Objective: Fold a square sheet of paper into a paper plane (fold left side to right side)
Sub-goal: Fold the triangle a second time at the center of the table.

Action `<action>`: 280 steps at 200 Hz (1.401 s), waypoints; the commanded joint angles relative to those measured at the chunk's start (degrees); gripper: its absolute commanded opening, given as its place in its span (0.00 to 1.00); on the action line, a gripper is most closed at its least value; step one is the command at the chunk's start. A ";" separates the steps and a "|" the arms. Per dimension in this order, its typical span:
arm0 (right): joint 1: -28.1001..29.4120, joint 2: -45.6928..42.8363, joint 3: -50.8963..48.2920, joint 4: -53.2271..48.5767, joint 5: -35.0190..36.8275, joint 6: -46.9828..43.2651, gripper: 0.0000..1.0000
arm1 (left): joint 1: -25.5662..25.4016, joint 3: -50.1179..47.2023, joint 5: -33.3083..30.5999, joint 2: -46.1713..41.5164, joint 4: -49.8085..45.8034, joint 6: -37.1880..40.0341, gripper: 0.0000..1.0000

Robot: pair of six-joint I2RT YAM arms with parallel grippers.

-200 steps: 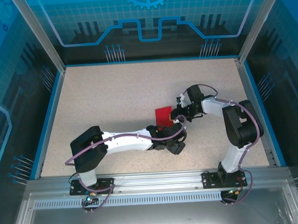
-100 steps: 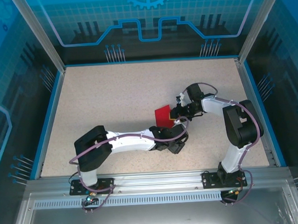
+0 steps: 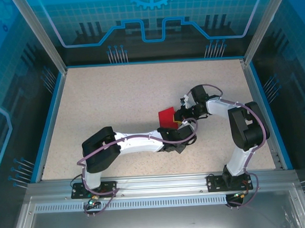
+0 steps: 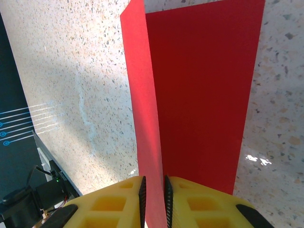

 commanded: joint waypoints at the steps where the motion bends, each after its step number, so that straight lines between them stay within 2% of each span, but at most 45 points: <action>1: 0.00 0.21 1.79 -1.92 0.48 -0.88 0.21 | -0.31 1.11 -1.79 0.33 -1.59 0.33 0.36; 27: -0.06 0.33 1.93 -2.15 0.77 -1.06 0.21 | -0.31 0.57 -1.70 -0.35 -1.38 0.09 0.21; 68: 0.03 0.39 2.06 -2.59 1.03 -1.30 0.21 | -0.25 -0.13 -1.40 -1.14 -1.16 -0.18 0.05; 101: 0.16 0.48 2.32 -2.69 0.97 -1.42 0.21 | -0.08 -0.18 -0.19 -1.69 -0.83 -0.24 0.00; 121: 0.06 -0.59 2.14 -1.37 0.67 -1.38 0.22 | 0.60 -0.66 1.53 -2.32 -0.45 -0.99 0.00; 192: -3.90 -14.41 -3.68 6.79 1.90 0.45 0.69 | 6.31 -7.38 18.19 -8.54 7.78 -3.37 0.00; 206: -4.90 -17.76 -5.65 6.43 3.08 -0.27 0.72 | 7.64 -8.40 21.02 -9.51 8.96 -3.75 0.00; 221: -5.20 -21.04 -7.87 5.26 4.80 -1.90 0.71 | 9.38 -9.28 24.80 -10.39 9.79 -4.13 0.00; 229: -5.19 -23.00 -10.13 4.96 5.71 -2.50 0.63 | 10.41 -9.88 26.71 -10.75 10.37 -4.37 0.00; 262: -4.73 -30.34 -18.32 6.65 5.66 -2.04 0.46 | 14.27 -11.93 32.40 -11.79 11.37 -5.27 0.00; 280: -3.35 -32.22 -21.81 7.70 4.82 -1.61 0.30 | 15.94 -13.33 33.76 -12.73 11.64 -5.60 0.00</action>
